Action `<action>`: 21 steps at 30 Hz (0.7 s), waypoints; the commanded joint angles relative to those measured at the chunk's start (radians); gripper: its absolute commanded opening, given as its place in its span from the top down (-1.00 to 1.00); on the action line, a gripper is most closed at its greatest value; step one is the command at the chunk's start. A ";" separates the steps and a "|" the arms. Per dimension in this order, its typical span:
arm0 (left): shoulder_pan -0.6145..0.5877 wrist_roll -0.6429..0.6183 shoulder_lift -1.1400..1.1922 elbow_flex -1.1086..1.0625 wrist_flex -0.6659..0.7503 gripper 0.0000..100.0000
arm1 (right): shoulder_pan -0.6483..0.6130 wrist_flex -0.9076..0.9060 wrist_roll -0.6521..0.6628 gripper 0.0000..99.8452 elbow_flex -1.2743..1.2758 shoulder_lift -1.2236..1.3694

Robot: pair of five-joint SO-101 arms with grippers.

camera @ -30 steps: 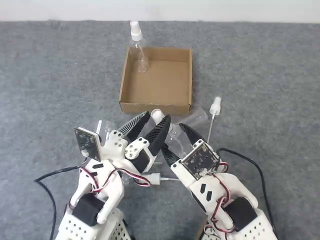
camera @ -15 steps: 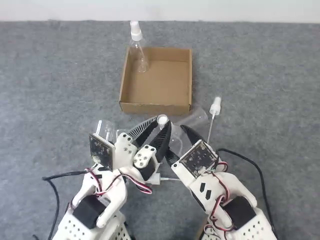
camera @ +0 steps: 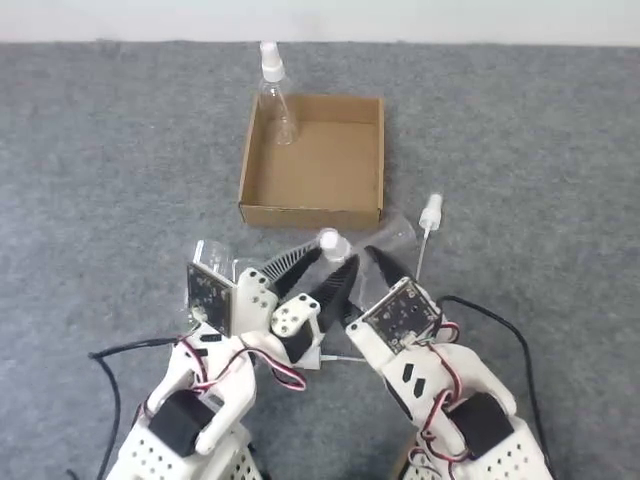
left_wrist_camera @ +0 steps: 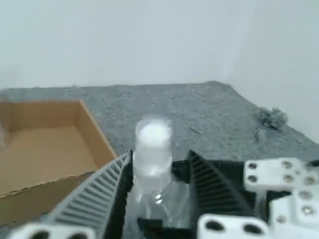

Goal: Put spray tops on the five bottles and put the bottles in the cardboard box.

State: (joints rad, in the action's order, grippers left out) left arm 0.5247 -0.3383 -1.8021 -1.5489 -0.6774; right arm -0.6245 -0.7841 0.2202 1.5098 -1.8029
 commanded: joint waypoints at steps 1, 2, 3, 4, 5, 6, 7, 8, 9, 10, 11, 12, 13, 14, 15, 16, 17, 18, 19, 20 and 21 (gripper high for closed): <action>-0.023 0.008 -0.020 0.038 -0.005 0.60 | 0.044 0.031 0.014 0.85 -0.028 -0.012; -0.029 0.008 -0.020 0.042 -0.005 0.60 | 0.044 0.031 0.014 0.85 -0.028 -0.012; -0.034 0.008 -0.020 0.044 -0.005 0.60 | 0.045 0.031 0.014 0.85 -0.028 -0.012; -0.034 0.008 -0.020 0.044 -0.005 0.60 | 0.045 0.031 0.014 0.85 -0.028 -0.012; -0.034 0.008 -0.020 0.044 -0.006 0.60 | 0.047 0.031 0.014 0.85 -0.028 -0.012; -0.034 0.008 -0.020 0.045 -0.015 0.60 | 0.047 0.031 0.014 0.85 -0.028 -0.012; -0.032 0.008 -0.020 0.051 -0.025 0.60 | 0.047 0.031 0.014 0.85 -0.028 -0.012; -0.032 0.008 -0.020 0.062 -0.035 0.60 | 0.048 0.031 0.014 0.85 -0.028 -0.012; -0.032 0.008 -0.020 0.076 -0.054 0.60 | 0.048 0.031 0.014 0.85 -0.028 -0.012; -0.032 0.008 -0.020 0.091 -0.074 0.60 | 0.048 0.031 0.014 0.85 -0.028 -0.012; -0.032 0.008 -0.020 0.108 -0.098 0.60 | 0.048 0.031 0.014 0.85 -0.028 -0.012; -0.032 0.008 -0.020 0.125 -0.120 0.60 | 0.048 0.031 0.014 0.85 -0.028 -0.010; -0.032 0.008 -0.020 0.137 -0.138 0.60 | 0.050 0.031 0.014 0.85 -0.026 -0.010; -0.032 0.008 -0.020 0.148 -0.149 0.60 | 0.058 0.031 0.014 0.85 -0.026 -0.010; -0.032 0.006 -0.020 0.154 -0.157 0.60 | 0.073 0.033 0.014 0.85 -0.026 -0.010; -0.032 0.006 -0.020 0.157 -0.160 0.60 | 0.088 0.041 0.014 0.85 -0.026 -0.010; -0.032 0.002 -0.020 0.157 -0.158 0.60 | 0.107 0.061 0.011 0.85 -0.025 -0.008; -0.032 -0.014 -0.020 0.157 -0.158 0.60 | 0.128 0.084 0.009 0.85 -0.014 -0.008; -0.032 -0.031 -0.020 0.157 -0.157 0.60 | 0.145 0.116 0.008 0.85 0.003 -0.010; -0.032 -0.041 -0.020 0.159 -0.157 0.60 | 0.159 0.156 0.008 0.85 0.023 -0.008; -0.031 -0.048 -0.020 0.159 -0.155 0.60 | 0.171 0.194 0.008 0.85 0.043 -0.008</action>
State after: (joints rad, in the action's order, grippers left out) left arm 0.4971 -0.3537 -1.8021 -1.4492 -0.8339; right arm -0.4987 -0.6951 0.2202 1.5298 -1.8044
